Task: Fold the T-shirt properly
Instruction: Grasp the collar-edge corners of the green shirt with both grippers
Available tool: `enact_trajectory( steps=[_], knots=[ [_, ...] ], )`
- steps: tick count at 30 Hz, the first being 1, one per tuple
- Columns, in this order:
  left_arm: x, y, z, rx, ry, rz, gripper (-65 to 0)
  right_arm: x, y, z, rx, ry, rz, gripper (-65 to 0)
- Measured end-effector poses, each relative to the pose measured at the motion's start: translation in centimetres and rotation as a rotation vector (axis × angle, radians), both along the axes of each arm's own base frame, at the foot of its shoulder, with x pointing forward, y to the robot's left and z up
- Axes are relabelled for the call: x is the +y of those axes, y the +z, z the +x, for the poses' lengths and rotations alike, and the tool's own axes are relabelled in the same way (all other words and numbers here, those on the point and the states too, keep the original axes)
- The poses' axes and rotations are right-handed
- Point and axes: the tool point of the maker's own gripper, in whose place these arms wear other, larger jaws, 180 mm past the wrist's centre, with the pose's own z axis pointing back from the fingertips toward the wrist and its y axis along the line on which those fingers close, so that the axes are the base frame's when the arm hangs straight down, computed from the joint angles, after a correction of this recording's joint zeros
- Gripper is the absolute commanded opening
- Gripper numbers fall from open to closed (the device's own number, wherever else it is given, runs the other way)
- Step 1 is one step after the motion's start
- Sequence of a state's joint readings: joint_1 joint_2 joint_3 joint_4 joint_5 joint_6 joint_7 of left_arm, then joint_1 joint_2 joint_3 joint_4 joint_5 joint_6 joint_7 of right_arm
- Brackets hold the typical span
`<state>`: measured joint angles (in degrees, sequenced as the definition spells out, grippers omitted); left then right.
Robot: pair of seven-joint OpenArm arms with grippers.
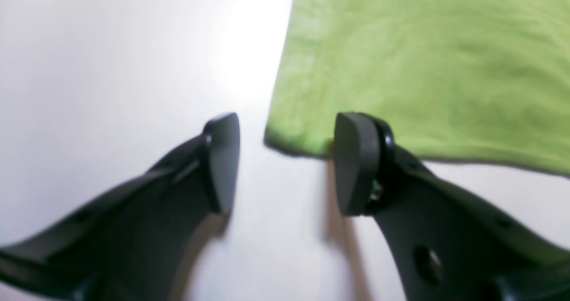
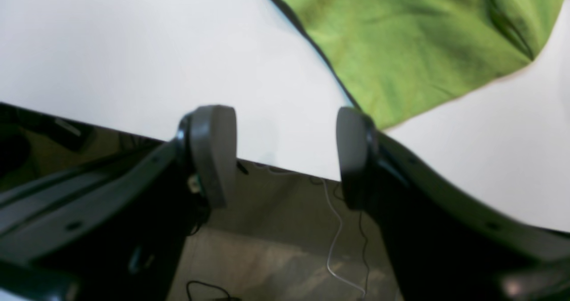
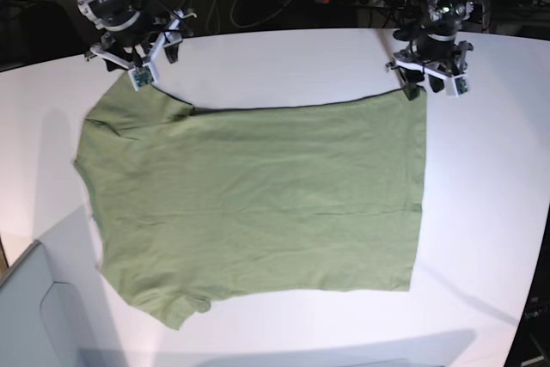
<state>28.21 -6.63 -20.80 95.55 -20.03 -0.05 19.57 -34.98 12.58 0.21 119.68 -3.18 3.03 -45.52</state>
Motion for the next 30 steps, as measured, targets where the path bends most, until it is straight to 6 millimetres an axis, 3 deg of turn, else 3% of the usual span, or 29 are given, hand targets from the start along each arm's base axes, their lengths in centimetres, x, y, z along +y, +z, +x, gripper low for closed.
enact_trajectory(
  steps=[6, 10, 15, 20, 30],
  knots=[
    [0.2, -0.2, 0.6, -0.015, 0.009, 0.001, -33.8, 0.0, 0.0, -0.1, 0.002, -0.001, 0.000, -31.0],
    [0.5, -0.6, 0.6, -0.022, 0.015, 0.001, -42.0, -0.1, -0.1, -0.2, 0.006, -0.002, -0.001, -31.0],
    [1.1, -0.8, 0.8, -0.019, 0.014, 0.006, -57.0, -0.1, 0.0, 0.0, 0.001, 0.001, -0.004, -30.5],
    [1.1, -0.9, 0.8, -0.019, 0.018, 0.003, -64.7, -1.1, 0.2, 0.5, -0.013, -0.011, -0.022, -30.4],
    [1.0, -0.8, 0.8, -0.021, 0.017, 0.002, -65.0, -4.3, 0.9, 3.5, -0.083, -0.090, -0.070, -30.3]
  ],
)
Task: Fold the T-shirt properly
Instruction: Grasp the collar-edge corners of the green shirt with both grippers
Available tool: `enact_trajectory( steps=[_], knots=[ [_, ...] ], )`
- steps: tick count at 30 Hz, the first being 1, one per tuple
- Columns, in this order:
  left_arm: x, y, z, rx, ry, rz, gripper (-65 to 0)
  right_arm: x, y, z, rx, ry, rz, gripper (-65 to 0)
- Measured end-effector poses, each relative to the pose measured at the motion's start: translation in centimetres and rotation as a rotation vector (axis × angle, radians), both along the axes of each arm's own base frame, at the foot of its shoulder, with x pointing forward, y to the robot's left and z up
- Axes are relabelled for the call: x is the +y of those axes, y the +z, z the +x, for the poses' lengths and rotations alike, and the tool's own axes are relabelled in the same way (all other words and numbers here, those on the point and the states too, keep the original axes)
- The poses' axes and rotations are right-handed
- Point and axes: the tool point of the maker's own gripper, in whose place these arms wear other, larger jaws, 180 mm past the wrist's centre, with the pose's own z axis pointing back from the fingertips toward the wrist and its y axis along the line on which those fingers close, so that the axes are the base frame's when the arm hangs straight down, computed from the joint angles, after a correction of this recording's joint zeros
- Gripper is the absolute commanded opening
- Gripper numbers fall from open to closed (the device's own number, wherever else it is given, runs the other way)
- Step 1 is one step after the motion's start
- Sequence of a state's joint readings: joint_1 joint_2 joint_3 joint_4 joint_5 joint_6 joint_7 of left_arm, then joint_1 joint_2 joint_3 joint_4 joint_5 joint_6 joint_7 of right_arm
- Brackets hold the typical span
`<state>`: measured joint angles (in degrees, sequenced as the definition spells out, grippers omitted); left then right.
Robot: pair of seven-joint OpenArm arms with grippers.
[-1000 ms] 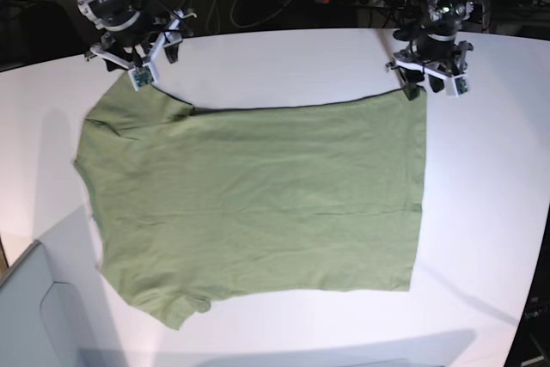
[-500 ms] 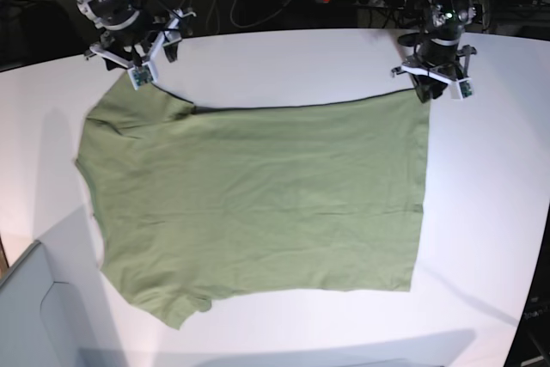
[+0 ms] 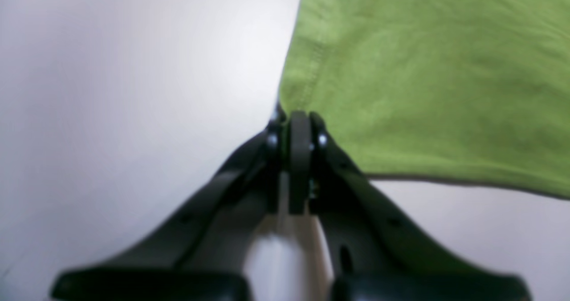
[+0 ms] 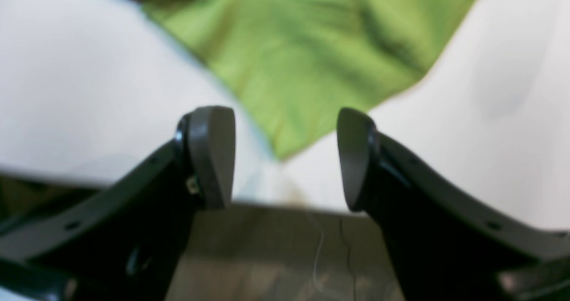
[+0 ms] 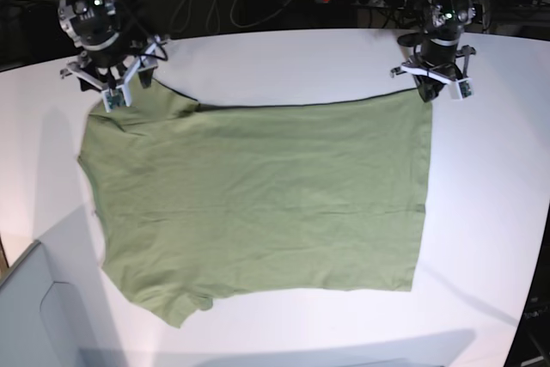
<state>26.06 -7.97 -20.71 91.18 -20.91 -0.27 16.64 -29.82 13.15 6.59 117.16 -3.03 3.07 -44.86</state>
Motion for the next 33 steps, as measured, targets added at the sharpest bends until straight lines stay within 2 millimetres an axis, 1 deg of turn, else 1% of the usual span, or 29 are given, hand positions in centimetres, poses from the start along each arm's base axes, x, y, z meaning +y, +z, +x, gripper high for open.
enact_trajectory(
  steps=[5, 7, 16, 18, 20, 21, 25, 29, 33],
  knots=[
    [0.0, 0.0, 0.0, 0.001, 0.000, 0.000, -65.0, -1.3, -3.7, -0.3, 0.097, -0.038, -0.005, -30.3],
    [0.0, 0.0, 0.0, 0.002, 0.000, -0.001, -65.0, -1.6, -4.8, -0.3, 0.123, -0.050, -0.004, -30.3],
    [0.0, 0.0, -0.1, 0.002, 0.000, 0.000, -65.0, -1.7, -5.5, -0.2, 0.120, -0.053, 0.004, -31.0],
    [0.0, 0.0, -0.1, 0.002, 0.000, 0.000, -65.0, -1.7, -5.7, -0.1, 0.116, -0.054, 0.010, -32.4],
    [-0.1, 0.0, -0.1, 0.002, 0.000, 0.000, -65.0, -1.6, -5.9, -0.2, 0.116, -0.056, 0.019, -37.8],
    [-0.1, 0.0, -0.1, 0.002, 0.000, -0.001, -65.0, -1.4, -6.0, -0.1, 0.116, -0.038, 0.026, -42.4],
    [-0.1, 0.0, 0.0, 0.001, -0.001, 0.000, -65.0, -0.2, -6.4, -0.4, 0.128, 0.068, 0.052, -64.6],
    [-0.1, 0.0, -0.1, 0.002, -0.001, -0.001, -65.0, -0.1, -6.3, -0.5, 0.118, 0.074, 0.051, -64.8],
    [-0.1, 0.0, -0.1, 0.004, -0.002, 0.000, -65.0, -0.2, -5.8, -1.8, 0.156, 0.089, 0.021, -64.9]
  ],
)
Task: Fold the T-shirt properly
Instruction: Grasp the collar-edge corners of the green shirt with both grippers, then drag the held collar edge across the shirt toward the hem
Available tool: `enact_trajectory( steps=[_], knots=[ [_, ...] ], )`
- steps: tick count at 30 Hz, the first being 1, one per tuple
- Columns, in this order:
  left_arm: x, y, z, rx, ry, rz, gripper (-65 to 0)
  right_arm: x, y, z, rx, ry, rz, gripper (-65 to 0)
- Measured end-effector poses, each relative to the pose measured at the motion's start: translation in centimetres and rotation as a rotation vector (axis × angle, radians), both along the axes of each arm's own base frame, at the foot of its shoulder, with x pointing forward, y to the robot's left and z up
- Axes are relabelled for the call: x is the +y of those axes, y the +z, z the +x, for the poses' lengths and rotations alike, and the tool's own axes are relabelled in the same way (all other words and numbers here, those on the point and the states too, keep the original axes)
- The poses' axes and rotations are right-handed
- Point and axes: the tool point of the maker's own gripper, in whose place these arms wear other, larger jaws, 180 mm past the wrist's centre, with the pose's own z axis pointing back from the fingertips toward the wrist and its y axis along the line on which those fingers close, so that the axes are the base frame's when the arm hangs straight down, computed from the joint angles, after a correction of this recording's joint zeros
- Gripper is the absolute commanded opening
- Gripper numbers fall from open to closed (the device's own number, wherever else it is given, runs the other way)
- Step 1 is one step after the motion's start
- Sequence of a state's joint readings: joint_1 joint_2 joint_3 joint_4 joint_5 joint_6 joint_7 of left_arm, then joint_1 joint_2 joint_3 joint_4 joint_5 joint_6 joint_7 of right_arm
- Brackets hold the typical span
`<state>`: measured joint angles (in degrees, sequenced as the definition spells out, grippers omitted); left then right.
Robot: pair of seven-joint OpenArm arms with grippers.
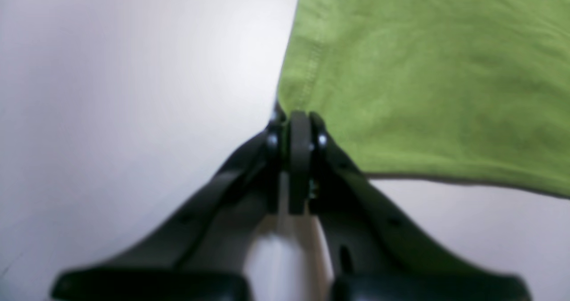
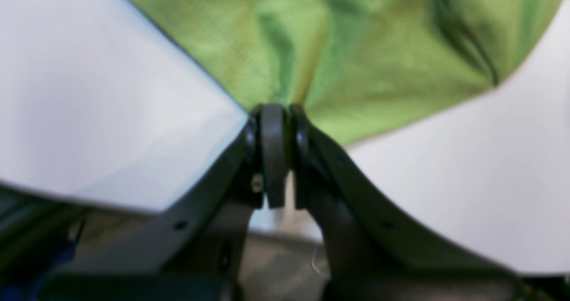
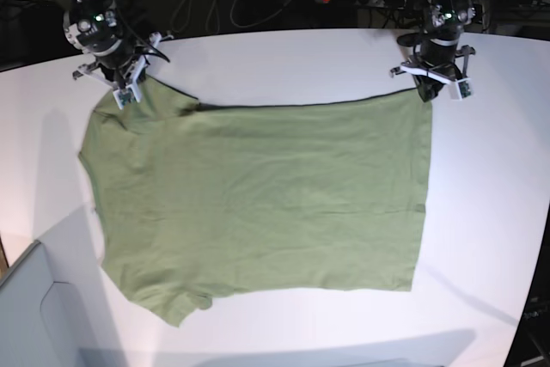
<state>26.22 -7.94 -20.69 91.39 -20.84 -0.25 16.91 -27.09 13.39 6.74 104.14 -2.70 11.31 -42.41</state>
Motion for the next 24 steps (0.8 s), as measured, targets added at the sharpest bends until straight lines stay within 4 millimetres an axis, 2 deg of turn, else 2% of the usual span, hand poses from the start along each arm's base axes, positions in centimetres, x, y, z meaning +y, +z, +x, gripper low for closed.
enact_trajectory(
  steps=[3, 9, 11, 16, 24],
  knots=[
    [-0.1, 0.1, -0.2, 0.008, -0.005, 0.000, -65.0, -1.2, 0.6, -1.3, 0.030, -0.017, -0.037, -64.9],
    [-0.7, 0.8, -1.7, 0.040, -0.029, 0.007, -65.0, -2.8, 3.6, -0.3, -0.052, -0.038, -0.081, -64.9],
    [-0.9, 1.5, -1.8, 0.031, -0.039, 0.013, -65.0, -3.4, 4.6, -0.6, -0.067, -0.043, -0.103, -64.9],
    [-1.6, 3.5, -2.1, -0.002, -0.068, 0.030, -65.0, -3.3, 6.4, -0.1, -0.121, -0.037, -0.109, -64.9],
    [-2.7, 7.0, -2.3, -0.060, -0.117, 0.061, -65.0, -3.2, 6.9, 0.1, -0.133, -0.033, -0.110, -64.9]
  ],
)
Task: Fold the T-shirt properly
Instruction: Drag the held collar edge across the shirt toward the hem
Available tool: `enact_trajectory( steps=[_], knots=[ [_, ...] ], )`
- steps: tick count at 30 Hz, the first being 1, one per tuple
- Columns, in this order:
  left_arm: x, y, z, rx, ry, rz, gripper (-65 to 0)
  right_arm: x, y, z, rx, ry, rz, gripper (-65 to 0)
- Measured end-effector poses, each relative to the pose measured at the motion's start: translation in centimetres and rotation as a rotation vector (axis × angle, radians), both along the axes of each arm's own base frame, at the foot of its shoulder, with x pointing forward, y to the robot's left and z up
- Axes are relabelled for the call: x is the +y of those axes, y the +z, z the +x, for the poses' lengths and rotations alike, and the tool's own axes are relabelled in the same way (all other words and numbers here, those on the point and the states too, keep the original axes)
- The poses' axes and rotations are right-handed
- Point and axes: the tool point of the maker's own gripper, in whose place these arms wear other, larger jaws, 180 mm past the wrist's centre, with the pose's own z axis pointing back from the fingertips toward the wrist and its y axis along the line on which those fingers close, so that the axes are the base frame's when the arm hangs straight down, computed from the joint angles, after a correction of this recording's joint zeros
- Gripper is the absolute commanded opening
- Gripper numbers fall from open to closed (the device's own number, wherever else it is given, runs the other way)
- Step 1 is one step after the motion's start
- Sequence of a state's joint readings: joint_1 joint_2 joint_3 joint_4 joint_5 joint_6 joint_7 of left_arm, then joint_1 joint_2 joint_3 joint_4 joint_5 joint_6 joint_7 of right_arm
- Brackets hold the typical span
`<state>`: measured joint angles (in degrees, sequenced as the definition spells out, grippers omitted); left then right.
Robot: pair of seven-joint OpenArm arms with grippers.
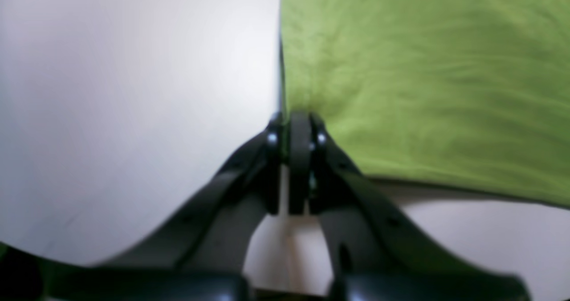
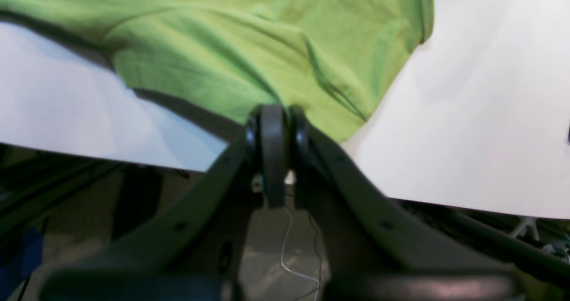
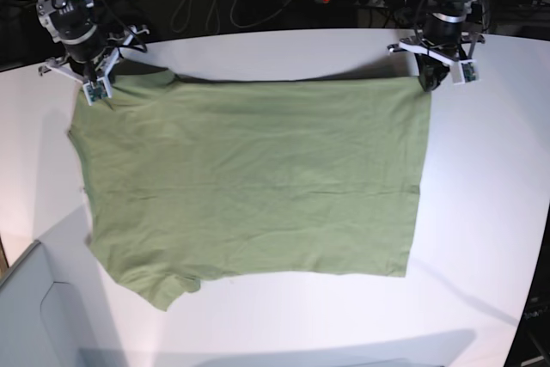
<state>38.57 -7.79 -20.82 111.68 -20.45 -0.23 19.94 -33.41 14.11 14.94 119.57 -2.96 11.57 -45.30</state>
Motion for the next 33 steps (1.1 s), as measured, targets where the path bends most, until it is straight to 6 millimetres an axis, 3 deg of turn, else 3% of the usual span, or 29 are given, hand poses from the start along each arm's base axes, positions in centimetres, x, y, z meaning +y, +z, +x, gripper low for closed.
enact_trajectory(
  steps=[5, 11, 15, 20, 33],
  knots=[
    [-0.2, 0.4, -0.3, 0.000, -0.008, 0.005, -65.0, 0.0, 0.2, 0.6, -0.014, -0.002, 0.000, -64.9],
    [-0.2, 0.7, 0.3, -0.019, -0.008, 0.005, -65.0, 0.2, 1.9, 3.9, -0.107, -0.001, 0.006, -64.9],
    [-0.1, 1.5, 2.2, -0.069, -0.005, 0.006, -65.0, 0.7, 2.8, 6.1, -0.159, 0.007, 0.016, -64.9],
    [-0.1, 2.6, 4.3, -0.127, -0.004, 0.005, -65.0, 1.2, 2.3, 8.2, -0.170, 0.014, 0.034, -64.9],
    [1.4, 0.9, 8.4, -0.154, 0.049, -0.024, -65.0, 0.2, 1.1, 13.6, -0.176, 0.005, 0.040, -64.9]
  ],
)
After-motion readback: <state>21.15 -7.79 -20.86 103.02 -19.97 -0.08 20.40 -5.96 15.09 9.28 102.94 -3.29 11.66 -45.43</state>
